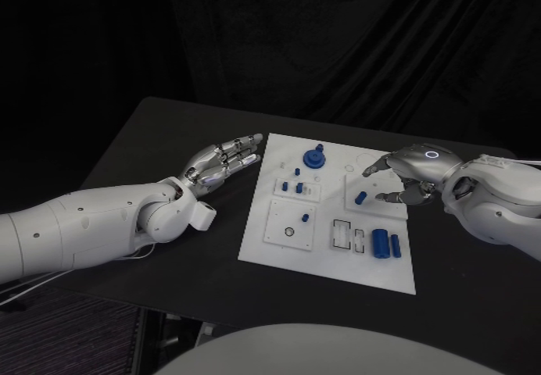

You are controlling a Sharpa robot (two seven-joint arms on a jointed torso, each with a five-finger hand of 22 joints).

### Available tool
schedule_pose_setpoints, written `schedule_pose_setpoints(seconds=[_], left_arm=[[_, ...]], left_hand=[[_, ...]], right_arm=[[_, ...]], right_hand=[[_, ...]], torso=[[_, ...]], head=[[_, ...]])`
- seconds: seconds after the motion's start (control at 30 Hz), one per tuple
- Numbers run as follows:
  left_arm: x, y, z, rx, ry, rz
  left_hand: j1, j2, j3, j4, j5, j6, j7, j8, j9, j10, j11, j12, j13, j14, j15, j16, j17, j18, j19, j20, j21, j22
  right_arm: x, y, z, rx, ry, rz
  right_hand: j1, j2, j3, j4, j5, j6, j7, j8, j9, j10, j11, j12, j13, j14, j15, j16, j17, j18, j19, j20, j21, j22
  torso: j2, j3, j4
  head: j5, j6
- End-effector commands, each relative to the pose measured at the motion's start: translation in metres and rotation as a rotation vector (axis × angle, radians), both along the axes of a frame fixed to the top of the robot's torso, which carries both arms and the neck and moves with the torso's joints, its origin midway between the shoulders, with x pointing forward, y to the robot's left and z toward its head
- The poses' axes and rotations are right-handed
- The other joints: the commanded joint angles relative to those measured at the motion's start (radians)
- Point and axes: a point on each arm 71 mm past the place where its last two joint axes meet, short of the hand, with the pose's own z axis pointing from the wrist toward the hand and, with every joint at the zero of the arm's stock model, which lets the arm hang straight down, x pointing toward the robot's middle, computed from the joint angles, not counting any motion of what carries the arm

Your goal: Assemble the parts on the task board

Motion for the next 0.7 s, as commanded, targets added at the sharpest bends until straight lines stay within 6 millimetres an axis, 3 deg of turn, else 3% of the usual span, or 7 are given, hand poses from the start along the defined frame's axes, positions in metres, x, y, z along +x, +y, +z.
schedule_pose_setpoints(seconds=[0.03, 0.07, 0.13, 0.4, 0.53, 0.63, 0.7], left_arm=[[0.001, 0.001, 0.005, -0.025, -0.075, 0.034], [0.001, 0.002, 0.005, -0.020, -0.085, 0.038], [0.001, 0.003, 0.005, -0.006, -0.106, 0.043], [0.001, 0.004, 0.006, 0.026, -0.155, 0.052], [0.001, 0.005, 0.006, 0.030, -0.160, 0.054], [0.001, 0.005, 0.006, 0.030, -0.163, 0.055], [0.001, 0.005, 0.006, 0.030, -0.163, 0.055]], left_hand=[[-0.015, -0.004, -0.015, 0.005, 0.003, 0.014, -0.001, 0.004, 0.002, -0.001, -0.006, 0.005, 0.000, -0.014, -0.014, -0.010, -0.004, -0.018, -0.042, -0.021, -0.016, -0.112], [-0.016, -0.004, -0.015, 0.006, 0.003, 0.015, -0.001, 0.004, 0.002, -0.001, -0.006, 0.005, 0.000, -0.015, -0.015, -0.011, -0.004, -0.019, -0.043, -0.023, -0.016, -0.115], [-0.020, -0.017, -0.021, 0.025, 0.168, -0.001, -0.017, -0.001, -0.002, -0.016, -0.041, -0.023, -0.004, -0.028, -0.038, -0.023, -0.010, -0.006, -0.049, -0.031, -0.019, -0.137], [-0.015, -0.031, -0.020, 0.068, 0.162, -0.021, -0.037, -0.007, -0.009, -0.036, -0.099, -0.062, -0.008, -0.028, -0.074, -0.023, -0.010, 0.047, -0.053, 0.004, -0.020, -0.151], [-0.004, -0.035, -0.015, 0.082, 0.161, -0.023, -0.061, -0.007, -0.010, -0.042, -0.105, -0.073, -0.009, -0.028, -0.072, -0.023, -0.010, 0.055, -0.052, 0.074, -0.019, -0.152], [-0.003, -0.036, -0.015, 0.082, 0.162, -0.026, -0.061, -0.007, -0.011, -0.043, -0.106, -0.074, -0.010, -0.028, -0.072, -0.023, -0.010, 0.056, -0.053, 0.070, -0.020, -0.158], [0.004, -0.036, -0.011, 0.086, 0.166, -0.032, -0.056, -0.008, -0.012, -0.043, -0.108, -0.076, -0.010, -0.028, -0.077, -0.023, -0.010, 0.073, -0.055, 0.021, -0.022, -0.169]], right_arm=[[0.000, -0.007, -0.006, 0.013, 0.038, -0.044], [0.000, -0.008, -0.007, 0.014, 0.041, -0.047], [0.000, -0.010, -0.010, 0.014, 0.046, -0.051], [0.003, -0.008, -0.018, 0.023, 0.047, -0.043], [0.005, -0.006, -0.021, 0.030, 0.042, -0.033], [0.007, -0.004, -0.023, 0.035, 0.039, -0.026], [0.007, -0.003, -0.024, 0.042, 0.040, -0.024]], right_hand=[[-0.003, 0.018, 0.001, 0.002, 0.001, 0.010, 0.006, 0.007, -0.010, 0.044, 0.001, 0.016, -0.009, 0.012, 0.002, 0.009, 0.005, -0.007, 0.010, -0.001, 0.010, 0.129], [-0.005, 0.019, 0.002, 0.002, 0.001, 0.013, 0.008, 0.008, -0.012, 0.051, 0.000, 0.018, -0.011, 0.012, 0.002, 0.010, 0.006, -0.007, 0.011, -0.001, 0.011, 0.129], [-0.006, 0.020, 0.002, 0.001, 0.001, 0.016, 0.010, 0.009, -0.013, 0.057, 0.000, 0.019, -0.013, 0.013, 0.001, 0.010, 0.006, -0.007, 0.011, -0.001, 0.013, 0.130], [0.003, 0.032, 0.013, -0.005, -0.001, 0.047, 0.019, 0.020, -0.019, 0.096, -0.002, 0.028, -0.022, 0.013, 0.000, 0.009, 0.004, -0.007, 0.012, -0.002, 0.013, 0.129], [0.010, 0.037, 0.018, -0.010, -0.003, 0.058, 0.023, 0.022, -0.021, 0.119, -0.004, 0.036, -0.023, 0.014, -0.001, 0.010, 0.005, -0.007, 0.012, -0.002, 0.013, 0.129], [0.012, 0.039, 0.020, -0.013, -0.004, 0.049, 0.034, 0.015, -0.026, 0.136, -0.005, 0.040, -0.025, 0.014, -0.001, 0.010, 0.005, -0.007, 0.012, -0.003, 0.014, 0.129], [0.014, 0.041, 0.022, -0.016, -0.004, 0.031, 0.046, 0.005, -0.033, 0.147, -0.005, 0.042, -0.027, 0.014, -0.002, 0.010, 0.004, -0.007, 0.012, -0.003, 0.014, 0.129]], torso=[[0.002, 0.0005, -0.0023], [0.003, 0.0010, -0.0021], [0.003, 0.0039, -0.0002], [0.000, 0.0049, 0.0020], [-0.002, 0.0037, 0.0019], [-0.003, 0.0027, 0.0000], [-0.003, 0.0024, -0.0003]], head=[[-0.004, 0.000], [-0.005, 0.000], [-0.008, 0.000], [-0.013, 0.000], [-0.014, 0.000], [-0.012, 0.000], [-0.012, 0.000]])
